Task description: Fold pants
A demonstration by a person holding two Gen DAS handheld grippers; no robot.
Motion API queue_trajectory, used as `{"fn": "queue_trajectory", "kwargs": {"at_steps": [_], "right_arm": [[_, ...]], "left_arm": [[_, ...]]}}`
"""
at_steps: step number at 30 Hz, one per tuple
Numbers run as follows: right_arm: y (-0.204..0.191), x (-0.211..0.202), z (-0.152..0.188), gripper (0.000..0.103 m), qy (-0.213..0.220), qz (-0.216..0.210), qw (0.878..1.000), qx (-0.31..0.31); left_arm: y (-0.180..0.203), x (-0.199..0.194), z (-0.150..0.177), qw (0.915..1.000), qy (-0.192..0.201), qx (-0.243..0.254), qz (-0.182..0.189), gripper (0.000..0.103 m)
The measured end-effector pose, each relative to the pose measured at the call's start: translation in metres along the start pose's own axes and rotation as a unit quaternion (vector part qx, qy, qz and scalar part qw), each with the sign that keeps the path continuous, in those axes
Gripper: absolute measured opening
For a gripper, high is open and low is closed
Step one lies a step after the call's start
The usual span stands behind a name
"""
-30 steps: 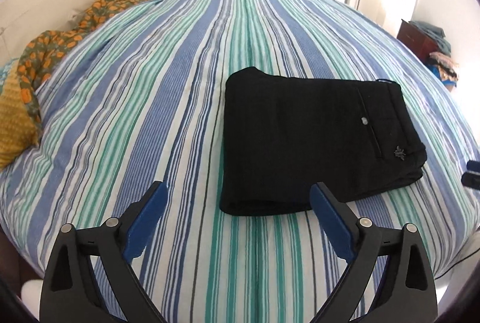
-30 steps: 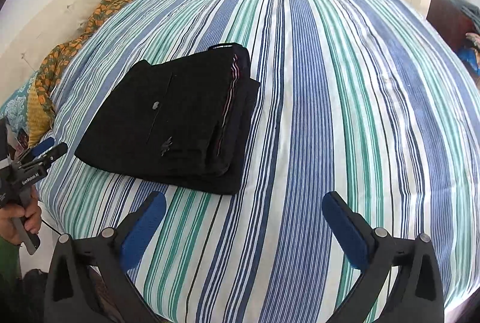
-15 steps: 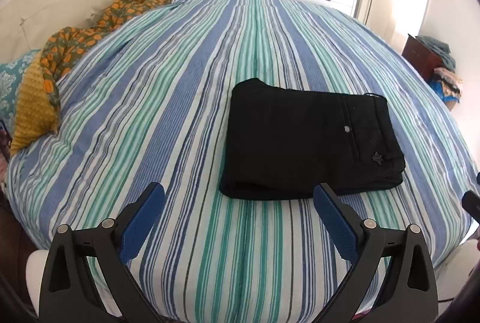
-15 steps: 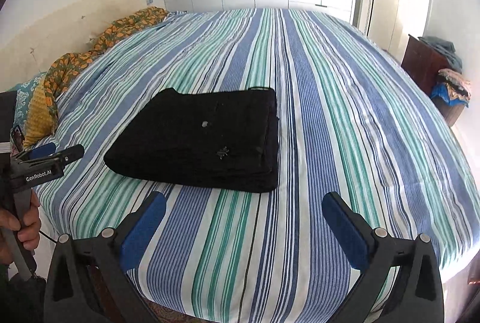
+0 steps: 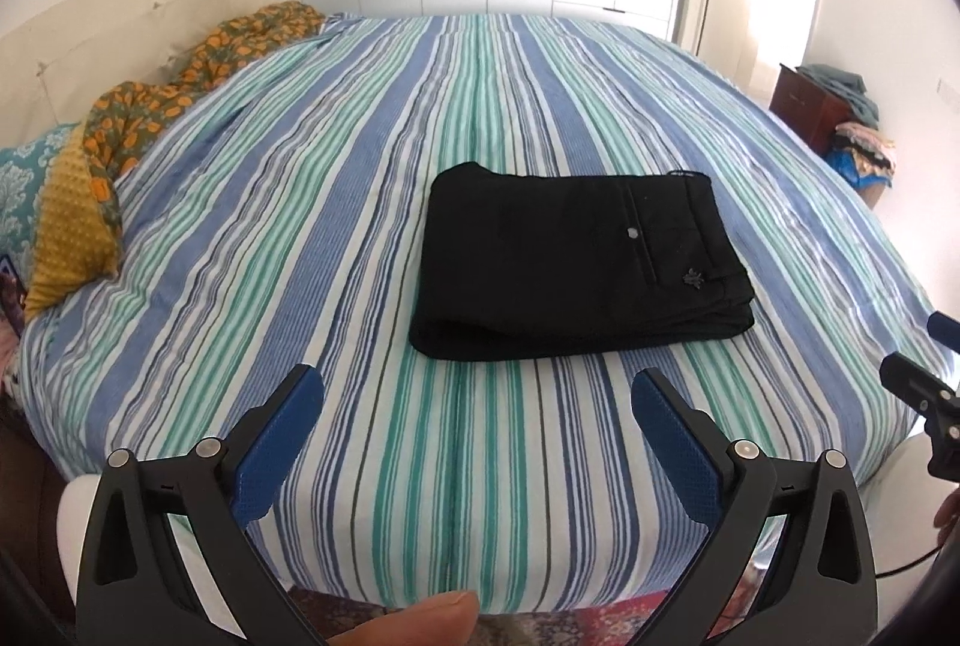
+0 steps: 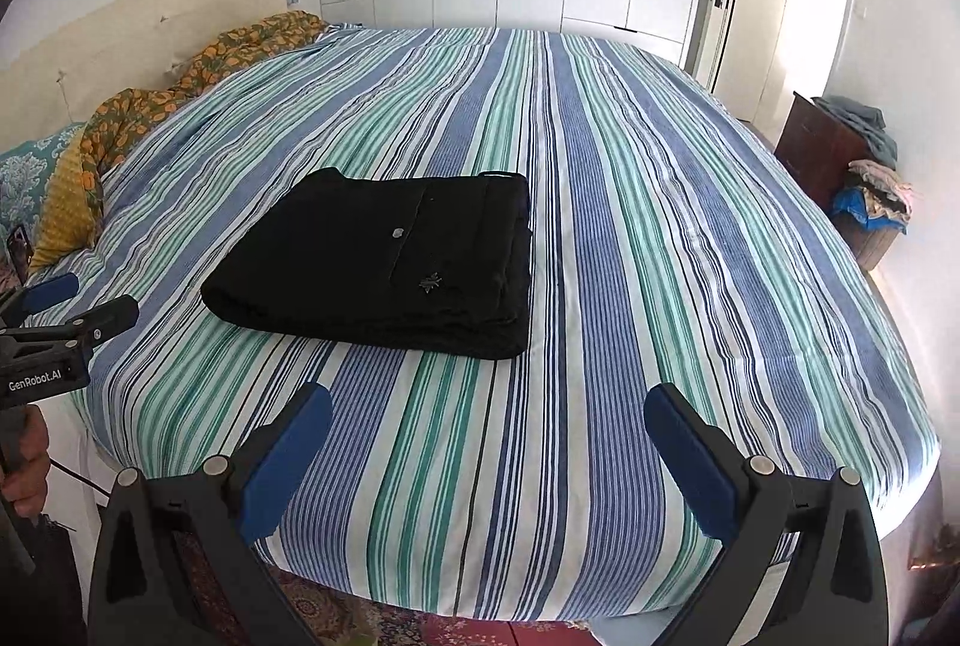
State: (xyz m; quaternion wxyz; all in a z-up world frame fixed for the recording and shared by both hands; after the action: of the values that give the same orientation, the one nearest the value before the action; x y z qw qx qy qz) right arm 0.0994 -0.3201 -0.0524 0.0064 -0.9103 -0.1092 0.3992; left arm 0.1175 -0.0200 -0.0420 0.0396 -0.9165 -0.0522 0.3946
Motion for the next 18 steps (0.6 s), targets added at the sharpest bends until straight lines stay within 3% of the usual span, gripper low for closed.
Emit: {"fn": "queue_trajectory", "kwargs": {"at_steps": [6,10,15,18], "right_arm": [[-0.005,-0.015,-0.001,0.103,0.007,-0.002,1.0,-0.002],[-0.012,-0.017,-0.003,0.103,0.007,-0.001,1.0,-0.012],[-0.02,-0.021,-0.007,0.103,0.017,0.001,1.0,-0.024],[-0.021,-0.018,-0.006,0.103,0.017,0.001,0.999,-0.031]], "left_arm": [[0.006,-0.017,-0.013,0.9991,0.035,0.025,-0.005,0.103],[0.002,-0.015,-0.013,0.9995,0.025,0.016,-0.006,0.102],[-0.006,-0.003,-0.006,0.998,0.019,0.026,-0.054,0.103],[-0.007,0.003,-0.002,0.9981,0.005,0.025,-0.056,0.103]]}}
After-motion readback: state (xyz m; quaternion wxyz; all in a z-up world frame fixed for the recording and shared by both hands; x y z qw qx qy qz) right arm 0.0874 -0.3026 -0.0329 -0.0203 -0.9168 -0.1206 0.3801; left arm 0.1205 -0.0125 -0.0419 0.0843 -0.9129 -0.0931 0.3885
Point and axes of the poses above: each gripper's, at about its wrist camera, not at the fingertips, and x roughly the way its jaws point, y to its right, z to its underside, the point moved 6 cm from there along x, roughly the way its jaws point, and after that the axes turned 10 degrees about -z, right-handed, at the moved point
